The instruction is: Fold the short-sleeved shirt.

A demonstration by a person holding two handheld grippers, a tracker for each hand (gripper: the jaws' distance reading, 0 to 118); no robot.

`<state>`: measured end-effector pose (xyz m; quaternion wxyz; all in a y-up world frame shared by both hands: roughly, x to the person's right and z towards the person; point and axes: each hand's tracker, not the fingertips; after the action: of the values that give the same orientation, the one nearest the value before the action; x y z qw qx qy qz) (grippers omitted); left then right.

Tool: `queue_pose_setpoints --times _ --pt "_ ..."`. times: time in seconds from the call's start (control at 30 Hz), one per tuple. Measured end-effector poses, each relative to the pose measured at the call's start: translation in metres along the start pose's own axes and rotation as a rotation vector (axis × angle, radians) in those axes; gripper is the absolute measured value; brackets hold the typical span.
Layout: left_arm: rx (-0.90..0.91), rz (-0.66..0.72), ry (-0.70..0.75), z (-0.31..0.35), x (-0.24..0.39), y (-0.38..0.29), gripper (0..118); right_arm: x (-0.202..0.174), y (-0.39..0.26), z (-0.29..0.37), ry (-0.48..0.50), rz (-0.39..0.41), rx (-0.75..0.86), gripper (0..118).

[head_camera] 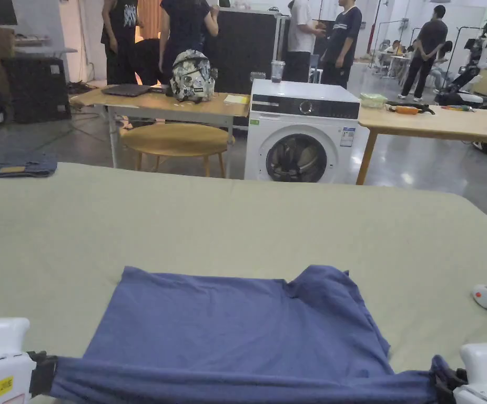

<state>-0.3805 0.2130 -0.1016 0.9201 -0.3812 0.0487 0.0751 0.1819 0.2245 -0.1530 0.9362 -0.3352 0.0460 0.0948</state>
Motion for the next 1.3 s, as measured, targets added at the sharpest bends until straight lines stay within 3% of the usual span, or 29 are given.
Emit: queue_pose_setpoints --times 0.4,0.73,0.8,0.83,0.87,0.9,0.93,0.97,1.0,1.17,1.3 --pt "-0.290 -0.050 0.033 -0.045 -0.007 -0.040 0 -0.008 -0.055 -0.048 0.077 0.068 -0.334 2" --pt "-0.336 -0.034 0.030 -0.067 -0.018 -0.045 0 -0.004 -0.069 -0.070 0.074 -0.014 -0.390 5" --pt "-0.326 -0.017 0.025 -0.063 -0.020 -0.040 0 -0.005 -0.062 -0.062 0.049 -0.016 -0.384 12" --pt "-0.309 -0.002 0.022 -0.060 -0.020 -0.037 3 -0.007 -0.057 -0.056 0.021 -0.009 -0.368 24" --pt "-0.277 0.013 0.023 -0.051 -0.016 -0.035 11 -0.007 -0.051 -0.050 -0.014 -0.002 -0.337 50" --pt "-0.246 0.020 0.027 -0.046 -0.016 -0.030 20 -0.006 -0.044 -0.045 -0.030 -0.001 -0.299 67" --pt "-0.214 0.024 0.023 -0.042 -0.015 -0.025 30 -0.005 -0.037 -0.039 -0.038 -0.007 -0.263 73" --pt "-0.178 0.030 0.012 -0.037 -0.013 -0.019 38 -0.004 -0.030 -0.035 -0.040 -0.021 -0.233 73" --pt "-0.140 0.040 -0.003 -0.031 -0.011 -0.013 40 -0.004 -0.022 -0.032 -0.041 -0.041 -0.197 73" --pt "0.055 0.046 -0.036 -0.013 0.006 0.014 40 -0.021 0.006 -0.025 -0.050 -0.086 0.025 73" --pt "0.167 0.007 -0.002 -0.006 0.027 0.026 40 -0.041 0.024 -0.020 0.001 -0.121 0.155 73"
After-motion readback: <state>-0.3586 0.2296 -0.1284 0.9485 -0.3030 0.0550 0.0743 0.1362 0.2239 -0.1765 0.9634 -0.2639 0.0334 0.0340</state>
